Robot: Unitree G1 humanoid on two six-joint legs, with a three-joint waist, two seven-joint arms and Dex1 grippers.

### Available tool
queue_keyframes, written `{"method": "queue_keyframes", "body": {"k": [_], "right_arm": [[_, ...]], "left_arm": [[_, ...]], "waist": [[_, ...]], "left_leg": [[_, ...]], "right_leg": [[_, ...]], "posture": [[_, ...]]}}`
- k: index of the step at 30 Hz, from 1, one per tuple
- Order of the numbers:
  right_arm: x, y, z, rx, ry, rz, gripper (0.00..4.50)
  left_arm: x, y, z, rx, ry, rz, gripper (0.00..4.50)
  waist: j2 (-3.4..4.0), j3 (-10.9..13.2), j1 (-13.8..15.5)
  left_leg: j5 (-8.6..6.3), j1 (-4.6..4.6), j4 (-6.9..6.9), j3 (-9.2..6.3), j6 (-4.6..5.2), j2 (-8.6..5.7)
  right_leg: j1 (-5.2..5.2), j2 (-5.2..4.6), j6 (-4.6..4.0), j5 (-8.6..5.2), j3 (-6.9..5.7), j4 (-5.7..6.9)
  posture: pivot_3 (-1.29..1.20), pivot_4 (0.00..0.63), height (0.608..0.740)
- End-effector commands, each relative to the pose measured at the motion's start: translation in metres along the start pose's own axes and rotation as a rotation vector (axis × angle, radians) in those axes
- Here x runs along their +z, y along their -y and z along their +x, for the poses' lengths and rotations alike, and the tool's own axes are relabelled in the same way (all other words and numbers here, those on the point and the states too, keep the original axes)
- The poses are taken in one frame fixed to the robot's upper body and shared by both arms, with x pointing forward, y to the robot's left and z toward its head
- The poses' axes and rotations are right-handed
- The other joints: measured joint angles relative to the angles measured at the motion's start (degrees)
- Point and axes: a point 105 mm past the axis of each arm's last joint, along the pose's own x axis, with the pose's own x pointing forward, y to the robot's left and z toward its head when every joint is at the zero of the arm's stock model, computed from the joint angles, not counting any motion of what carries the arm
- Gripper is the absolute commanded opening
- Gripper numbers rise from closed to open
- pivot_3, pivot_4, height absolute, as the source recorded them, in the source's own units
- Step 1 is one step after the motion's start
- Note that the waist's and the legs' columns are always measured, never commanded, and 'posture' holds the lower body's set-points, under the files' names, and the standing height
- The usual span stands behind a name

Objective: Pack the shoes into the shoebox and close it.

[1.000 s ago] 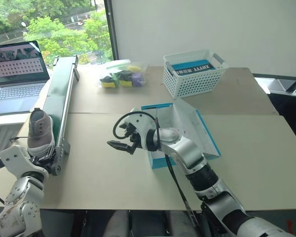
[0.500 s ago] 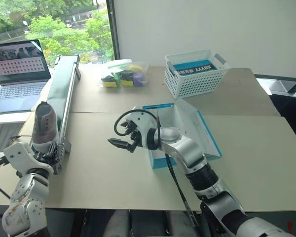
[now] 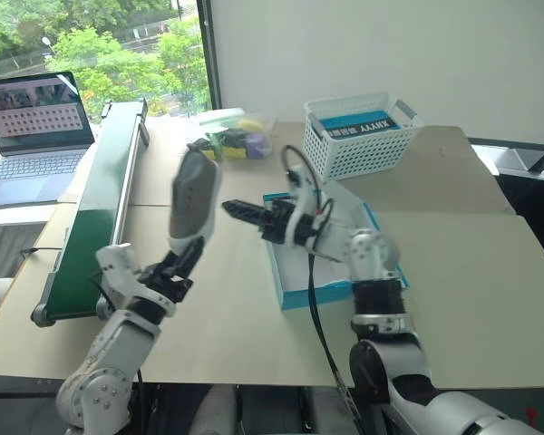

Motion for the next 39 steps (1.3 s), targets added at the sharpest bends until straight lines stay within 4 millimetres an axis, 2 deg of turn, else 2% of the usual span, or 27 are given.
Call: {"method": "queue_keyframes", "body": {"k": [1,11,14,17,21,25,29,31,34,35,36,37,39], "right_arm": [[-0.002,-0.042,0.021,0.157,-0.042,0.058,4.50],[0.002,-0.052,0.023,0.157,0.001,0.054,4.50],[0.006,-0.052,0.022,0.146,0.034,0.050,3.82],[0.009,-0.056,0.021,0.161,0.047,0.040,2.91],[0.008,-0.061,0.021,0.172,0.037,0.030,1.40],[0.004,-0.066,0.023,0.191,0.022,0.021,0.40],[-0.003,-0.073,0.022,0.224,-0.006,0.007,0.26],[-0.003,-0.074,0.022,0.228,0.000,0.009,0.26],[0.001,-0.072,0.022,0.218,0.029,0.025,0.26],[0.005,-0.069,0.022,0.201,0.049,0.028,0.26],[0.012,-0.066,0.021,0.182,0.077,0.031,0.26],[0.016,-0.064,0.020,0.170,0.096,0.033,0.26],[0.032,-0.058,0.016,0.113,0.147,0.000,0.26]], "left_arm": [[0.002,0.023,0.006,-0.088,0.021,0.012,2.32],[-0.001,0.028,0.013,-0.119,-0.008,0.016,2.32],[0.000,0.027,0.014,-0.117,-0.012,0.022,2.30],[0.000,0.024,0.015,-0.105,-0.014,0.026,2.30],[0.001,0.022,0.015,-0.099,-0.011,0.029,2.30],[0.000,0.020,0.016,-0.082,-0.019,0.059,2.30],[-0.005,0.012,0.018,-0.030,-0.050,0.111,2.30],[-0.001,0.009,0.019,-0.016,-0.024,0.119,2.30],[0.000,0.009,0.019,-0.009,-0.027,0.171,2.95],[-0.001,0.007,0.020,0.003,-0.053,0.233,3.39],[-0.001,0.006,0.020,0.008,-0.066,0.286,3.43],[-0.001,0.006,0.019,0.011,-0.073,0.319,3.99],[0.001,0.007,0.017,-0.003,-0.072,0.352,3.99]], "waist": [[0.05,0.03,-0.58],[0.05,0.03,-1.01],[0.06,0.03,-1.00],[0.06,0.04,-1.03],[0.06,0.04,-1.06],[0.06,0.04,-1.06],[0.07,0.04,-1.01],[0.07,0.04,-1.01],[0.07,0.04,-1.06],[0.07,0.04,-1.06],[0.07,0.04,-1.04],[0.08,0.05,-1.08],[0.08,0.05,-1.05]], "left_leg": [[0.00,-0.02,-0.02,0.04,0.00,0.01],[0.01,-0.23,0.14,0.07,0.01,-0.01],[0.01,-0.24,0.15,0.06,0.01,-0.01],[0.01,-0.25,0.15,0.05,0.01,0.00],[0.01,-0.25,0.15,0.06,0.01,0.01],[0.01,-0.25,0.15,0.06,0.01,0.00],[0.01,-0.26,0.15,0.06,0.01,0.00],[0.01,-0.26,0.15,0.05,0.01,0.00],[0.01,-0.26,0.15,0.06,0.02,0.01],[0.01,-0.26,0.15,0.05,0.02,0.01],[0.01,-0.26,0.15,0.05,0.01,0.02],[0.01,-0.25,0.14,0.05,0.02,0.02],[0.01,-0.26,0.14,0.06,0.01,0.02]], "right_leg": [[-0.05,0.01,-0.01,-0.01,0.02,0.02],[-0.10,0.03,0.06,0.02,0.02,0.02],[-0.11,0.04,0.07,0.02,0.01,0.02],[-0.11,0.05,0.07,0.02,0.01,0.02],[-0.13,0.05,0.07,0.02,0.01,0.02],[-0.12,0.05,0.07,0.02,0.01,0.02],[-0.13,0.05,0.07,0.02,0.01,0.01],[-0.12,0.05,0.07,0.02,0.01,0.01],[-0.13,0.06,0.07,0.02,0.01,0.02],[-0.14,0.06,0.07,0.02,0.01,0.02],[-0.14,0.08,0.07,0.02,0.01,0.02],[-0.13,0.09,0.07,0.02,0.01,0.02],[-0.14,0.10,0.07,0.02,0.03,0.02]], "posture": [[0.00,0.150,0.739],[0.00,0.150,0.739],[0.00,0.150,0.739],[0.00,0.150,0.739],[0.00,0.150,0.739],[0.00,0.150,0.739],[0.00,0.150,0.739],[0.00,0.150,0.739],[0.00,0.150,0.739],[0.00,0.150,0.739],[0.00,0.150,0.739],[0.00,0.150,0.739],[0.00,0.150,0.739]]}}
